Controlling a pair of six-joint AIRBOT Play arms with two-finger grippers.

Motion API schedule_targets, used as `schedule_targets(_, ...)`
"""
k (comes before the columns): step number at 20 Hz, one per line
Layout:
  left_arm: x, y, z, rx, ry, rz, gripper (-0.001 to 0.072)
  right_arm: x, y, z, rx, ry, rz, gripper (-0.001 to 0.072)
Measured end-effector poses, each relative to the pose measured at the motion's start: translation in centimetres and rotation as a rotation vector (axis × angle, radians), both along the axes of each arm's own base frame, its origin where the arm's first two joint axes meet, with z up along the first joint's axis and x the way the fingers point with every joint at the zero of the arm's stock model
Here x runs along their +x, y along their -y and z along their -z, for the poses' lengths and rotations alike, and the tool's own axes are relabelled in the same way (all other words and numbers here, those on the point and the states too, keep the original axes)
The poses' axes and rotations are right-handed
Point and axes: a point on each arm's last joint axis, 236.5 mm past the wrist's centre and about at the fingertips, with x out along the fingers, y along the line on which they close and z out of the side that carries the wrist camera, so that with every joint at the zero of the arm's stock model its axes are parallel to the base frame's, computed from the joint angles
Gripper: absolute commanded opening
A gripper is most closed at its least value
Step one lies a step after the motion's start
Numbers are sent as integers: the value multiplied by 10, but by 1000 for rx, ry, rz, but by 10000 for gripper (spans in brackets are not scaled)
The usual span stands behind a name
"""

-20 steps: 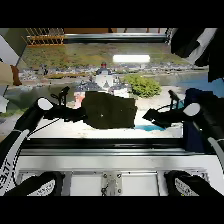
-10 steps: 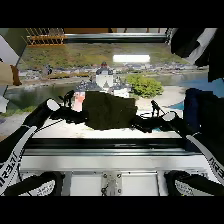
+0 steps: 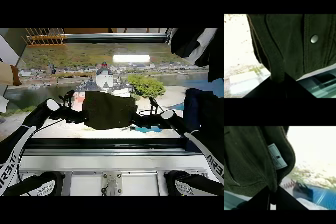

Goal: Fold the clothes and pants, and hang the long-sleeved shirts on hangers.

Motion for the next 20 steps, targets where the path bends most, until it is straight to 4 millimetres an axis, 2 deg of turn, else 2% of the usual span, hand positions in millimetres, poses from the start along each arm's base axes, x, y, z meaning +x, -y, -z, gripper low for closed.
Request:
schedule_targets(2, 19, -5, -38, -17, 94, -16, 26, 16, 1, -43, -44, 133, -93, 32)
schedule_targets(3, 31, -7, -70, -31, 171, -24, 26, 25, 2, -75, -76, 217, -145, 32)
schedule_targets(5, 51, -9, -152, -62, 357, -42, 26, 37, 6, -150, -133, 384, -216, 32)
schedule_targets(7, 53, -8, -249, -98, 571, -48, 26, 37, 11, -235, -169, 552, -240, 32)
schedule_targets(8, 46, -6, -296, -117, 675, -44, 26, 31, 13, -276, -181, 634, -243, 32)
schedule_targets(10, 14, 0, -383, -158, 878, -24, 26, 10, 20, -349, -185, 774, -225, 32)
schedule_targets(12, -27, 5, -449, -210, 1031, -8, 26, -19, 28, -406, -176, 892, -191, 32)
schedule_targets(14, -70, 6, -493, -268, 1136, 0, 26, -49, 34, -439, -160, 954, -163, 32)
schedule_targets(16, -102, 5, -518, -319, 1189, -8, 26, -75, 39, -456, -135, 969, -143, 32)
schedule_targets(18, -120, 3, -530, -351, 1207, -18, 26, -93, 40, -459, -108, 937, -128, 32)
schedule_targets(20, -118, -1, -526, -336, 1182, -40, 26, -101, 40, -450, -82, 860, -114, 32)
